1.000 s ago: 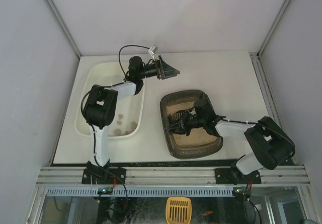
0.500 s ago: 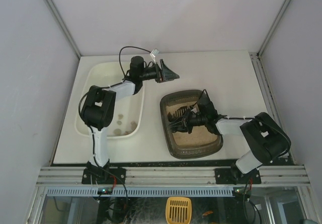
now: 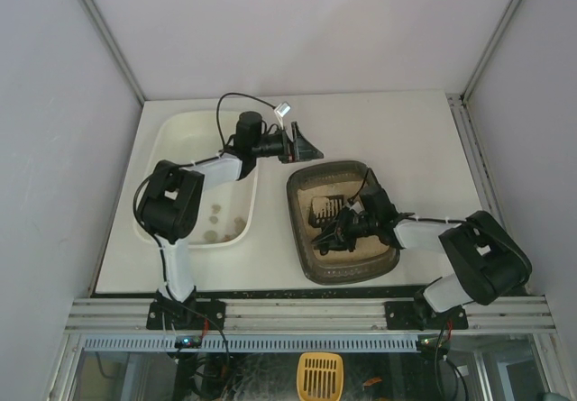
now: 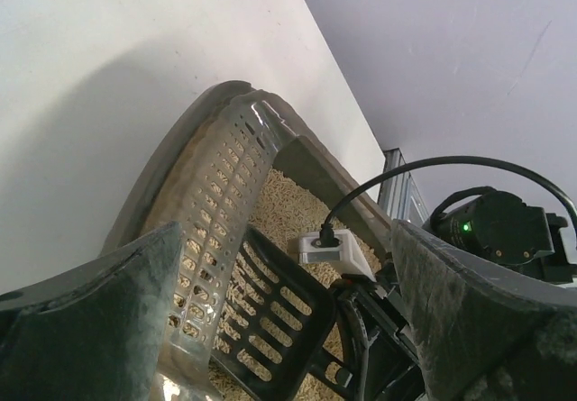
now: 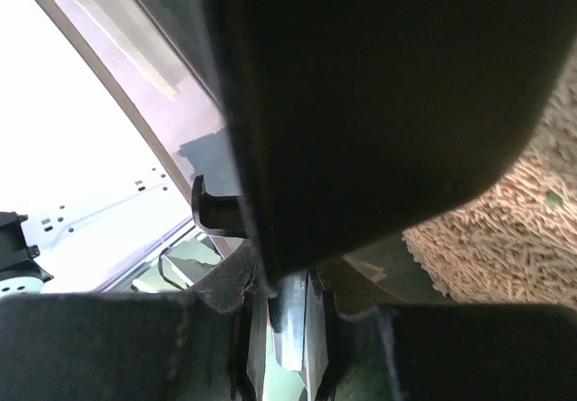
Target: Clean the litter box
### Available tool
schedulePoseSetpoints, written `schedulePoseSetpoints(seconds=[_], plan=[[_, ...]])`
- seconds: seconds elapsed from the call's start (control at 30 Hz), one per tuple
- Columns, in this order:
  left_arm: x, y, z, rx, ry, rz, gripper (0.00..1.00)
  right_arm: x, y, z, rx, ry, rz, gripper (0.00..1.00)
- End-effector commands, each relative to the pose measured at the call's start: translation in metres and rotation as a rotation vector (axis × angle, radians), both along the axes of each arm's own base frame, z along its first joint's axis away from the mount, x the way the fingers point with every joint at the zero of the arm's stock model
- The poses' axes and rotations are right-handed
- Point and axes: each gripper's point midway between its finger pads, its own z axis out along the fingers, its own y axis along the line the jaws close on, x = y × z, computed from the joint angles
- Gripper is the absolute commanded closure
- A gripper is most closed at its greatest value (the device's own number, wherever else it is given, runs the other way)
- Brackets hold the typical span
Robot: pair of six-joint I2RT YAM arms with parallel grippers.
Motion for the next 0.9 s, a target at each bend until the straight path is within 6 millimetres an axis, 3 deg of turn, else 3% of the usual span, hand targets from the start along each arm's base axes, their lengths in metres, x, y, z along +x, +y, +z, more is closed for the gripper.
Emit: schedulePoseSetpoints(seconds=[0.0, 0.23, 0.4, 0.53, 0.87], plan=[[-0.001, 0.003, 0.026, 0.000, -0.099, 0.012, 0.00, -0.034, -0.019, -0.026, -0.109, 0.196, -0.017, 1.00], [-0.008, -0.001, 0.024, -0.002, -0.086, -0.005, 0.00, -0.026, -0.018, -0.009, -0.092, 0.206, -0.023, 1.00], [-0.008, -0.002, 0.023, -0.001, -0.085, -0.005, 0.00, -0.019, -0.018, -0.015, -0.131, 0.227, -0.027, 1.00], [-0.010, -0.005, 0.030, -0.015, -0.087, -0.020, 0.00, -0.009, -0.007, -0.020, -0.158, 0.234, -0.007, 1.00], [-0.016, -0.005, 0.037, -0.037, -0.067, -0.031, 0.00, 0.022, 0.004, -0.017, -0.266, 0.213, -0.030, 1.00]])
